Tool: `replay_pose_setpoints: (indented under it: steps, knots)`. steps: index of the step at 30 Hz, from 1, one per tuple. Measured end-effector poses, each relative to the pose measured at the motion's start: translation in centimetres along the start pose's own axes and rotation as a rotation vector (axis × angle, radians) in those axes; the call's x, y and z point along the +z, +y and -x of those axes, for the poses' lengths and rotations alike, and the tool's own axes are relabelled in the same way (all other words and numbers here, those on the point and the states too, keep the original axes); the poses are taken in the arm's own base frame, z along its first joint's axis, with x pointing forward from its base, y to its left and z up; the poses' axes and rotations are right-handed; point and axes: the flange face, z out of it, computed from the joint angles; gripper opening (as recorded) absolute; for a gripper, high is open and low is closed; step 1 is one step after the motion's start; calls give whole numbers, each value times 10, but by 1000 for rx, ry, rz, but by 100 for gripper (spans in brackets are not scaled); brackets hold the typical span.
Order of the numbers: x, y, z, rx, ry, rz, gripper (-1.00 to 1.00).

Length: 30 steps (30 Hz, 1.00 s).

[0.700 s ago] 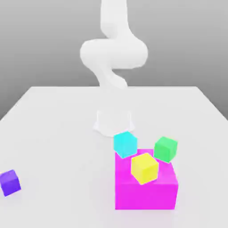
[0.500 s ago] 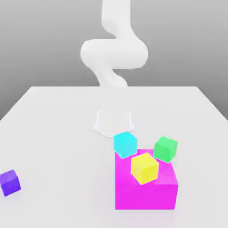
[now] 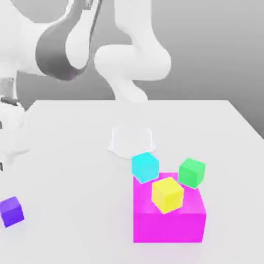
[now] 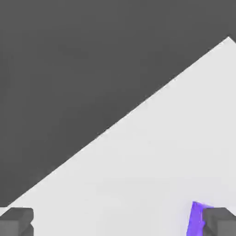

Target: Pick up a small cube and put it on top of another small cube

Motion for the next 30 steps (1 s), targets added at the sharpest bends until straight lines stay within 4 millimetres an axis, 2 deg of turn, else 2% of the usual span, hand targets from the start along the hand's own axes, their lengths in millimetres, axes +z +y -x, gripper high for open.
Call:
replay_pose_setpoints:
  steps: [5, 9, 10, 17, 22, 24, 27, 28, 30]
  knots:
    - [85, 59, -24, 131, -49, 121, 0]
    - [138, 74, -25, 151, -55, 140, 0]
    - [151, 77, -24, 152, -55, 141, -100]
    - [154, 77, -24, 153, -56, 141, -100]
    - [101, 68, -24, 147, -58, 139, -100]
    - [79, 38, 12, 67, -79, 126, -100]
    - [47, -4, 85, -82, -110, 110, -100]
    - [36, -19, 121, -159, -120, 107, -100]
    - [11, -36, 187, -289, -135, 101, -100]
